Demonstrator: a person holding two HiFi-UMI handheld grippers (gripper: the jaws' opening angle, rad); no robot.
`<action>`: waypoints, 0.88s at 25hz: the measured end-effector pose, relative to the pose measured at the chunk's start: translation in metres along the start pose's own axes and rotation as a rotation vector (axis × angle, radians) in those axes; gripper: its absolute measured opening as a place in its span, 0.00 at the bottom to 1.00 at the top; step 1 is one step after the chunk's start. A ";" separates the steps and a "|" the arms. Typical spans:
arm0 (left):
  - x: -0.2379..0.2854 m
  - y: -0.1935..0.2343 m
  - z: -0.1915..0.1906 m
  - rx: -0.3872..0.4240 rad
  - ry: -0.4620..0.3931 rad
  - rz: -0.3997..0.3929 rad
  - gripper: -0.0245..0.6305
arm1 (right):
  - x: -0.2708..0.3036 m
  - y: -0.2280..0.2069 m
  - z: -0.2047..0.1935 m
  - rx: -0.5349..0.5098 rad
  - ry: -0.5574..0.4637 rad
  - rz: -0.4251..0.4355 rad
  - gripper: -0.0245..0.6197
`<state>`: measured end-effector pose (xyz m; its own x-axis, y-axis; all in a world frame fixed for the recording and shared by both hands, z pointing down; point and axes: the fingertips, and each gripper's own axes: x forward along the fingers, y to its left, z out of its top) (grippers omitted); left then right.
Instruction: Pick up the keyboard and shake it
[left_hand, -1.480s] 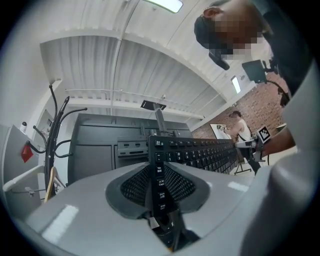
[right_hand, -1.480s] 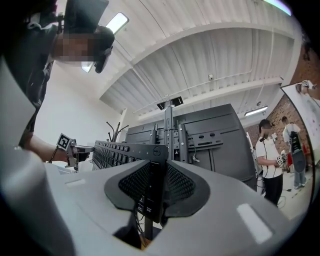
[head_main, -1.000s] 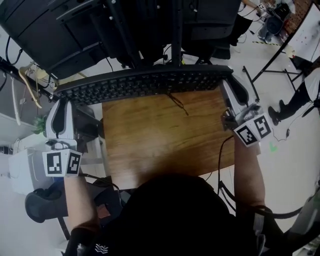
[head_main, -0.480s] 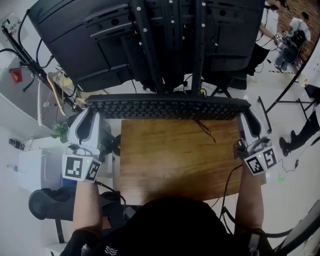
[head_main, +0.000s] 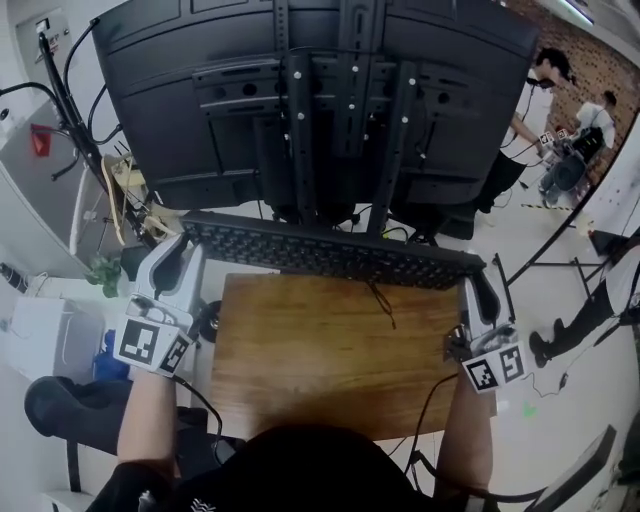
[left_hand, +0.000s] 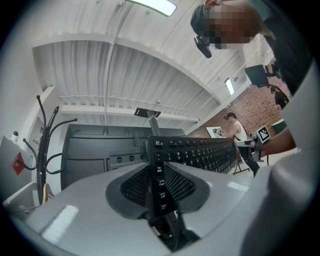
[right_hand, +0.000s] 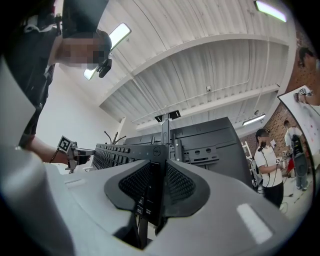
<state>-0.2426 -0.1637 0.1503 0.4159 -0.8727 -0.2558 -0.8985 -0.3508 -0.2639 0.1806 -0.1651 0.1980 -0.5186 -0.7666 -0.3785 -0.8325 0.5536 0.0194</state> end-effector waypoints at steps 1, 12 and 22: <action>0.001 0.000 0.003 0.002 -0.002 -0.002 0.17 | 0.000 -0.001 0.002 0.000 -0.006 -0.002 0.19; 0.002 -0.003 0.008 0.032 0.015 -0.014 0.17 | -0.004 -0.002 -0.005 0.022 -0.001 0.000 0.19; -0.008 0.003 -0.001 0.017 0.031 0.010 0.17 | 0.004 0.004 -0.017 0.041 0.015 0.021 0.19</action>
<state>-0.2494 -0.1580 0.1526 0.4024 -0.8863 -0.2293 -0.8997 -0.3367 -0.2778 0.1721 -0.1713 0.2120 -0.5392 -0.7592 -0.3644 -0.8129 0.5823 -0.0103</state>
